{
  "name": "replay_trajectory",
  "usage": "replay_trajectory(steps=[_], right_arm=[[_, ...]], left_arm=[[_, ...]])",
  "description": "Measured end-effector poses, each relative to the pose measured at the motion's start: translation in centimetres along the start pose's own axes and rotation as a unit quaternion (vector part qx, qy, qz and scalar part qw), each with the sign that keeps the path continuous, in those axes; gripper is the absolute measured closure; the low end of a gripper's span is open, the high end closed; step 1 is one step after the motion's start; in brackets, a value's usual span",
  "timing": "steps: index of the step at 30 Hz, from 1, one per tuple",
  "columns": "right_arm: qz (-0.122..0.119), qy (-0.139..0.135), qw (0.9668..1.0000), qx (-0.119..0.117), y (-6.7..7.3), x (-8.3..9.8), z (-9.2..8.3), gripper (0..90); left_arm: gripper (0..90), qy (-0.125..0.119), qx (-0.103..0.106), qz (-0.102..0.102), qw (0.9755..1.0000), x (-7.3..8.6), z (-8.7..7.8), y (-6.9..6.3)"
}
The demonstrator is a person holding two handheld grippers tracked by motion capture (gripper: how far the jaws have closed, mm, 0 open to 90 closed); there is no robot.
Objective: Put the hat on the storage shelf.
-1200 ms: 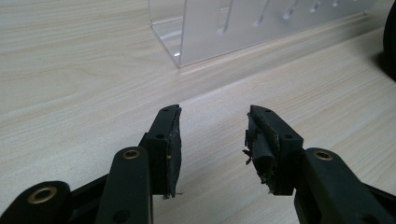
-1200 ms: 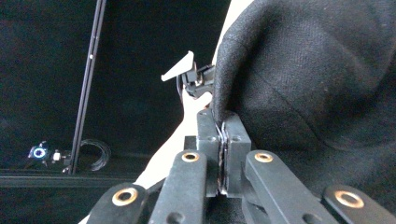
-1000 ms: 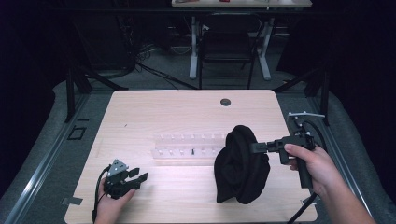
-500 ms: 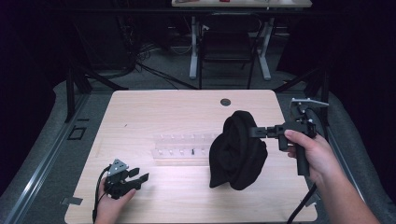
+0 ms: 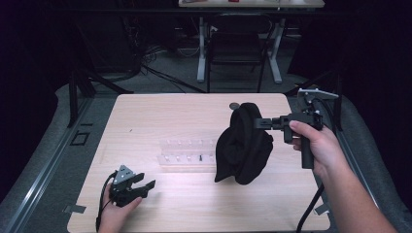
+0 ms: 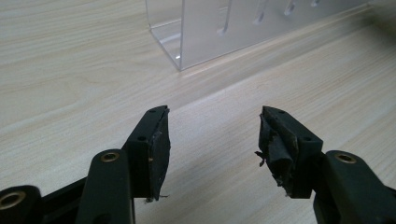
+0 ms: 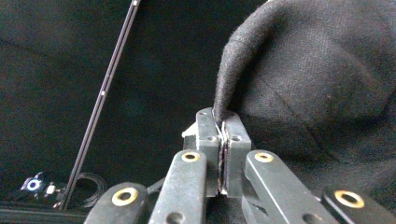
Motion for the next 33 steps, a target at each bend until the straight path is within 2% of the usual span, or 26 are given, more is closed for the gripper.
replay_trajectory(steps=[6, 12, 13, 15, 33], right_arm=[[0.002, -0.009, 0.9999, 0.003, 0.1, -1.0, 0.3, 88.4], [-0.002, -0.014, 0.9999, 0.008, 0.2, -2.0, 0.9, 88.4], [0.0, -0.017, 0.9998, 0.006, 0.3, -2.3, 1.2, 88.4], [-0.001, -0.016, 0.9999, 0.005, 0.3, -2.4, 1.3, 88.4], [-0.011, -0.013, 0.9998, 0.006, 0.3, -4.8, 4.7, 88.4]], left_arm=[[43.3, -0.001, 0.006, -0.008, 0.9999, 0.0, 0.1, -0.1], [43.4, 0.001, -0.004, -0.005, 1.0, 0.1, 0.1, 0.3], [43.3, 0.01, -0.002, -0.005, 0.9999, 0.2, 0.0, 0.3], [43.3, 0.006, -0.004, -0.008, 0.9999, 0.2, 0.1, 0.4], [43.4, 0.0, -0.001, -0.008, 1.0, 0.0, -0.1, 0.5]])
Point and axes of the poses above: each handheld gripper's, and its own axes: z roughly forward along the jaws, x roughly out of its underside, y roughly to its left, the point moved 8 cm from there along z, roughly forward along the jaws, and after that the axes turned 1 degree about y, right-handed, at the moved point
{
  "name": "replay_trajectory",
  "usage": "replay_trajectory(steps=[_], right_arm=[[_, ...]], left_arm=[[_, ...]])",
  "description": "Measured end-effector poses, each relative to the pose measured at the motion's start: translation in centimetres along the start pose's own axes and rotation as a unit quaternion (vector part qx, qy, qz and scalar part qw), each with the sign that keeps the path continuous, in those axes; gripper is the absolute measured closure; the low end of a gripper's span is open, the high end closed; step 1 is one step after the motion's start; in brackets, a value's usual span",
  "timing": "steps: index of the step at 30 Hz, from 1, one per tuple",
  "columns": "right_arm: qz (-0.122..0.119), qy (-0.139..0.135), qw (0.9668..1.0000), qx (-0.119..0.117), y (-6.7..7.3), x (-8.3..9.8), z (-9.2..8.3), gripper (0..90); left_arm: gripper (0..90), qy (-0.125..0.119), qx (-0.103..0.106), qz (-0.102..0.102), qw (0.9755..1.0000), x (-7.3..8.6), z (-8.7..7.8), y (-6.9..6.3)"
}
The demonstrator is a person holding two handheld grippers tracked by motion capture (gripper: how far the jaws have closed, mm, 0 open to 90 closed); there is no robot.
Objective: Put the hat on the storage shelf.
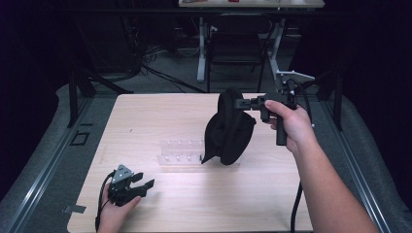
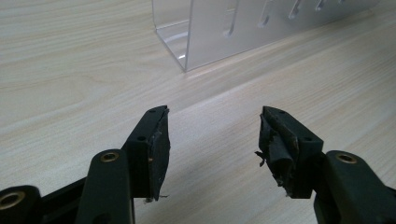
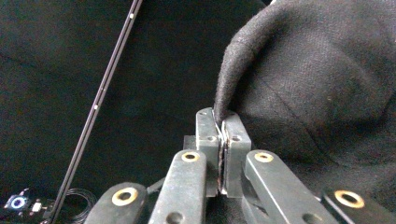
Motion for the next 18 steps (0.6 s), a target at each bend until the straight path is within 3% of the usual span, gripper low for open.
replay_trajectory(steps=[7, 18], right_arm=[[0.0, -0.002, 1.0, -0.001, -0.1, -0.8, 1.2, 88.4], [-0.003, 0.009, 0.9998, 0.016, -0.6, -1.1, 2.5, 88.3]], left_arm=[[43.7, -0.003, -0.001, 0.0, 1.0, -0.1, 0.0, 0.1], [43.9, -0.001, -0.001, 0.004, 1.0, -0.1, -0.1, 0.1]])
Point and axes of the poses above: each handheld gripper's, and its own axes: z roughly forward along the jaws, x roughly out of its underside, y roughly to its left, the point moved 8 cm from there along z, roughly forward along the jaws, and after that the axes turned 1 degree about y, right-handed, at the moved point
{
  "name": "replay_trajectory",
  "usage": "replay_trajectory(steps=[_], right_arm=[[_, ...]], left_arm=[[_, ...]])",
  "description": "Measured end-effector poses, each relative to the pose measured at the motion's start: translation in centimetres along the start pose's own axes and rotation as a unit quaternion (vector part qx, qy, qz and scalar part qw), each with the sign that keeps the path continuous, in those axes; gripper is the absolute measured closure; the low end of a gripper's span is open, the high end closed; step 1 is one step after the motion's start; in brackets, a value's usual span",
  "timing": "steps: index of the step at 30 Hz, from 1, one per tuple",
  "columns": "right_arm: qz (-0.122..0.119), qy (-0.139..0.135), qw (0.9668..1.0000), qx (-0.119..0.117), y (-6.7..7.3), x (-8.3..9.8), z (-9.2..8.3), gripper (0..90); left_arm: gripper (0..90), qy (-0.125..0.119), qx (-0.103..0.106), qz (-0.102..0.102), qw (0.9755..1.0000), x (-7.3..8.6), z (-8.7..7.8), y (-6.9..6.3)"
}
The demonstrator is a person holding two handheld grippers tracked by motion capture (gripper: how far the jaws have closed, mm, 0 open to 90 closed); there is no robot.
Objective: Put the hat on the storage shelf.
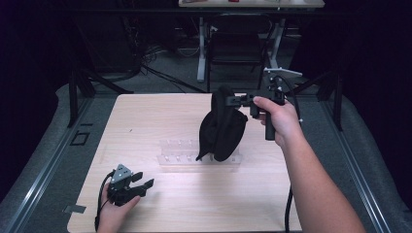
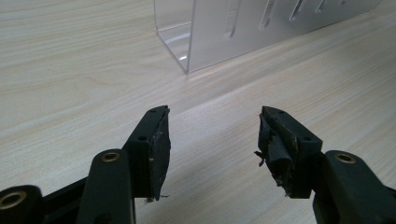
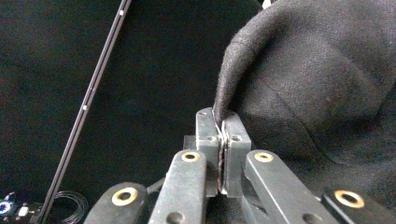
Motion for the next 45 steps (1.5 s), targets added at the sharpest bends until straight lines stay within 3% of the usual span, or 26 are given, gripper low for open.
replay_trajectory(steps=[11, 17, 22, 26, 34, 45], right_arm=[[0.007, -0.001, 0.9999, -0.01, -0.4, 0.4, 0.8, 88.2], [0.021, -0.014, 0.9993, -0.028, -0.8, 0.5, 1.0, 88.1], [0.03, -0.022, 0.9986, -0.038, -1.2, 0.7, 1.0, 88.1], [0.037, -0.029, 0.998, -0.041, -1.3, 0.6, 1.0, 88.1], [0.039, -0.028, 0.9977, -0.048, -0.9, 0.8, 1.6, 88.1], [0.033, -0.019, 0.9981, -0.048, -0.4, 0.9, 2.6, 88.1]], left_arm=[[46.9, -0.007, 0.005, 0.01, 0.9999, -0.4, 0.2, -0.8], [49.6, -0.019, 0.016, 0.016, 0.9996, -1.0, 0.1, -1.7], [52.7, -0.042, 0.041, 0.03, 0.9978, -2.5, 0.2, -3.2], [52.6, -0.043, 0.045, 0.043, 0.9971, -3.4, 0.1, -4.2], [57.4, -0.045, 0.064, 0.047, 0.9959, -5.1, 0.0, -5.5], [61.3, -0.052, 0.083, 0.09, 0.9911, -8.4, 0.6, -8.7]])
Point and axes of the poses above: each handheld gripper's, and its own axes: z roughly forward along the jaws, x roughly out of its underside, y roughly to its left, the point moved 8 cm from there along z, roughly forward along the jaws, and after that the axes turned 1 degree about y, right-handed, at the moved point
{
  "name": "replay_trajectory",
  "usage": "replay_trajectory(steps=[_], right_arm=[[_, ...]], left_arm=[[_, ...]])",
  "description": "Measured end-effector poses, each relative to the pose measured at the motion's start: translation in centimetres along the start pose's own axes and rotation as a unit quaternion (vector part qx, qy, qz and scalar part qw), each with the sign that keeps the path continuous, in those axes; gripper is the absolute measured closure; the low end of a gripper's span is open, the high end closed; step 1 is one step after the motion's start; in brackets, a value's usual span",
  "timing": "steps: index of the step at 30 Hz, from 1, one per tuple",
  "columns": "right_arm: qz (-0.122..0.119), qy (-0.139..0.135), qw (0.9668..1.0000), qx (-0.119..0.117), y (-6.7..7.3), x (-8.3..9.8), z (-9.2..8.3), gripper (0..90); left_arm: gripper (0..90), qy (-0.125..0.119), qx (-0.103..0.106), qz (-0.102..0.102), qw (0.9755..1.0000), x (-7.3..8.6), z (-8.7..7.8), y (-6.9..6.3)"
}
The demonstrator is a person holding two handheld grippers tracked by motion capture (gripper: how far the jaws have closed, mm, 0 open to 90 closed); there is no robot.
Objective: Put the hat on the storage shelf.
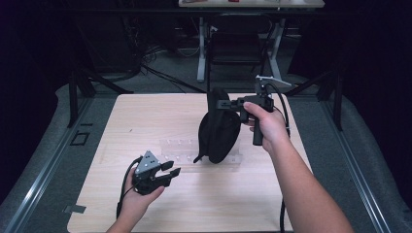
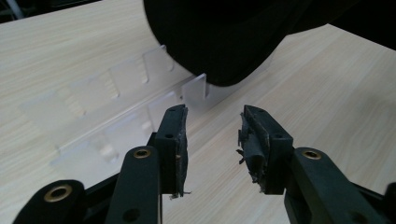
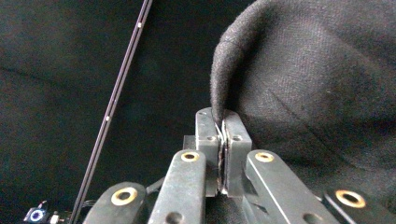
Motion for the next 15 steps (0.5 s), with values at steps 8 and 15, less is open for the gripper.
replay_trajectory(steps=[8, 15], right_arm=[[-0.003, 0.004, 1.0, -0.003, 0.3, 0.1, 0.8, 88.0], [-0.004, 0.004, 1.0, -0.004, 0.5, 0.2, 1.1, 88.0]], left_arm=[[64.6, -0.001, 0.015, 0.028, 0.9995, -2.4, 1.1, -2.0], [68.2, 0.001, 0.021, 0.035, 0.9992, -3.0, 2.0, -2.8]])
Point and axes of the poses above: each handheld gripper's, and its own axes: z roughly forward along the jaws, x roughly out of its underside, y roughly to its left, the point moved 8 cm from there along z, roughly forward along the jaws, and after that the axes turned 1 degree about y, right-handed, at the moved point
